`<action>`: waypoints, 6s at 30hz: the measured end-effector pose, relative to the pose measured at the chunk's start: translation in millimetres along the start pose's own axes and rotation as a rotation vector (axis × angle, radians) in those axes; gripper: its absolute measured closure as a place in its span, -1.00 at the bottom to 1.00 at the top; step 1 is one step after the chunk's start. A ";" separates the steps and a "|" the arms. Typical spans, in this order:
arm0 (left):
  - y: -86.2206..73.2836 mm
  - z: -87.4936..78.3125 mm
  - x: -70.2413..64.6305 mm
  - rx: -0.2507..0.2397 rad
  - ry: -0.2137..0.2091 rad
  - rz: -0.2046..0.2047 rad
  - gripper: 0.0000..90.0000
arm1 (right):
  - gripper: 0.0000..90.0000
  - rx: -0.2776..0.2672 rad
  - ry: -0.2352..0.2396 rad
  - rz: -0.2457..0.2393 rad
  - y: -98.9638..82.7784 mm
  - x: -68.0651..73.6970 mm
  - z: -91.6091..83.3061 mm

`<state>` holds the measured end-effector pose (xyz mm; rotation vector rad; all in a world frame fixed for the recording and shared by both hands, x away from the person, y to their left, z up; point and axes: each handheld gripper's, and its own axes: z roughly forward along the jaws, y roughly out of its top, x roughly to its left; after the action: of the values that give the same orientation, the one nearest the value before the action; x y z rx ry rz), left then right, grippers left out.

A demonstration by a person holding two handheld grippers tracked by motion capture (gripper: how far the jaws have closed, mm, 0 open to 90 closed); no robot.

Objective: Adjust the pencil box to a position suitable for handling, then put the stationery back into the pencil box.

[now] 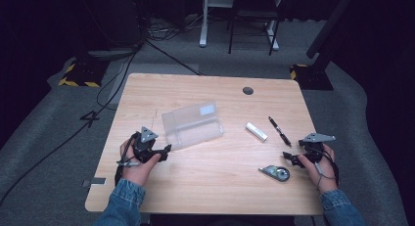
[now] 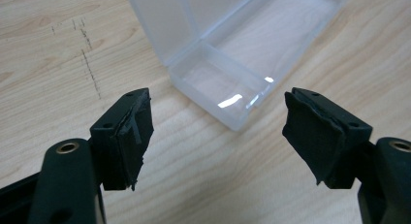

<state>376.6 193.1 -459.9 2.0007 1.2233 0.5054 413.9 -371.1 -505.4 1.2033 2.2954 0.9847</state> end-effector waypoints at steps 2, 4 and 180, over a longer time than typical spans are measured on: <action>3.2 11.8 3.2 0.020 0.011 -0.031 -0.39 | -0.85 0.000 0.000 0.000 0.0 0.0 0.0; 4.3 21.6 6.9 0.050 0.045 -0.050 -0.38 | -0.85 0.000 0.000 0.000 0.0 0.0 0.0; -57.4 2.5 -7.1 0.089 -0.167 0.192 -0.61 | 0.18 0.281 0.281 -0.280 44.3 98.0 -26.0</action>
<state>340.6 202.2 -504.3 2.2010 0.9739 0.3721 367.8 -283.8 -455.5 0.8454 2.8044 0.7885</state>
